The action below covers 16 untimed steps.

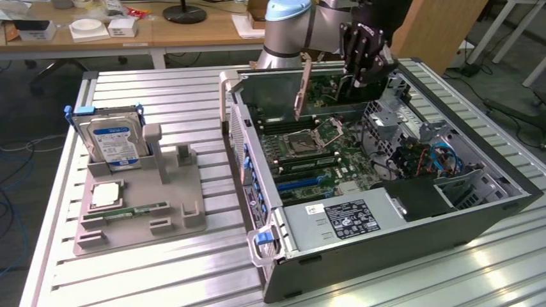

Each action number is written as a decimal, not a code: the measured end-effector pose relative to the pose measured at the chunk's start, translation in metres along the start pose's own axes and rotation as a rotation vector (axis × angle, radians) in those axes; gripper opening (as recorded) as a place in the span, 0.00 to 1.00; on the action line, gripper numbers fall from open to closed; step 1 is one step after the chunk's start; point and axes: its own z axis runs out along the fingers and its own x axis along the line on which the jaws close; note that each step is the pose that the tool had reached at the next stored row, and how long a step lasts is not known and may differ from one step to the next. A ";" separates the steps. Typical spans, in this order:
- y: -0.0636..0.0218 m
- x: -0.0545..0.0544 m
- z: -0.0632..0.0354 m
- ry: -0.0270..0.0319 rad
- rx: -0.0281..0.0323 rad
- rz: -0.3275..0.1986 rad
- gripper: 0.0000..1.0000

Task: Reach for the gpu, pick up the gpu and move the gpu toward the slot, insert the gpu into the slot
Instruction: 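Insert the gpu into the slot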

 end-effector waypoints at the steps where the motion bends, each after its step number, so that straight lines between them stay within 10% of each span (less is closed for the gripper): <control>1: 0.0000 0.000 0.0004 0.0001 0.0004 0.009 0.27; 16: 0.0010 0.000 0.0095 -0.0001 0.0007 0.010 0.27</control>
